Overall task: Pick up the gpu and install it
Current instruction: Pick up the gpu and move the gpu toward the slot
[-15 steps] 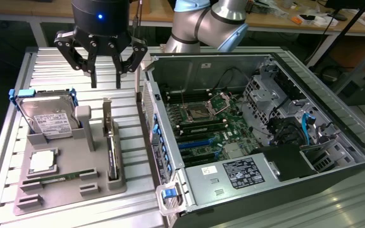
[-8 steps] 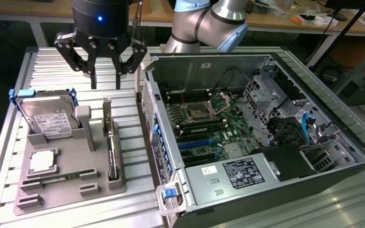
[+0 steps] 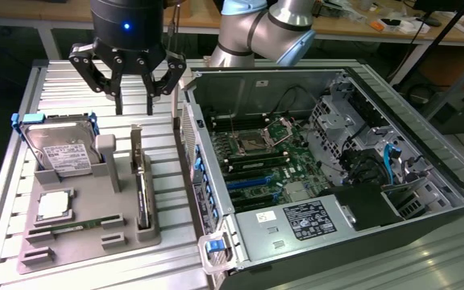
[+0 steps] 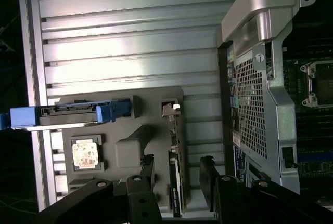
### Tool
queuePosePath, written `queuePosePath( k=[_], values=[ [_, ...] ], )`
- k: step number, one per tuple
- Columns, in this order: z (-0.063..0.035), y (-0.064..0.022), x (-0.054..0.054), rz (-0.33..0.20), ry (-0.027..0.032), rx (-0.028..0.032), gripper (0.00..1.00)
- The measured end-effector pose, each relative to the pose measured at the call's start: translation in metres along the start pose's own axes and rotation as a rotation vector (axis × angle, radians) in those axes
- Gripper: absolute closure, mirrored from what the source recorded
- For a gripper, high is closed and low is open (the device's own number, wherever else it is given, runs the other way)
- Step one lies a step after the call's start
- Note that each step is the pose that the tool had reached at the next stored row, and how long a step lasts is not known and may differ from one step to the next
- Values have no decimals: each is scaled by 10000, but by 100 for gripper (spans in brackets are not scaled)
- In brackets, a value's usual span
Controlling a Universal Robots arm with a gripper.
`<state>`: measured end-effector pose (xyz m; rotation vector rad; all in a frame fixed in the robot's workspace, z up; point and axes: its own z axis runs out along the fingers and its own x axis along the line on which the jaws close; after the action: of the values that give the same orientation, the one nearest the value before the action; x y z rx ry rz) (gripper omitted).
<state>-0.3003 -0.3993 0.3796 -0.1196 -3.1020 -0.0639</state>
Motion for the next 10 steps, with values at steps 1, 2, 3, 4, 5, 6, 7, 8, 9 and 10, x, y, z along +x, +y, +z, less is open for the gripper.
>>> queuePosePath(
  k=[1, 2, 3, 4, 5, 6, 7, 8, 9, 10],
  values=[
    [4, 0, 1, 0, 0, 0, 52],
    [7, 0, 1, 0, 0, 0, 52],
    [10, -1, 2, 0, 0, 0, 52],
    [12, -1, 2, 0, 1, 1, 52],
    [15, -1, 3, 0, 0, 0, 52],
    [18, -1, 4, 0, 0, 0, 52],
    [21, -1, 4, 0, 0, 0, 52],
    [24, -1, 5, 0, -1, 0, 52],
    [27, -2, 6, 0, 0, 0, 52],
    [30, -2, 6, 0, -1, 0, 52]
  ],
)
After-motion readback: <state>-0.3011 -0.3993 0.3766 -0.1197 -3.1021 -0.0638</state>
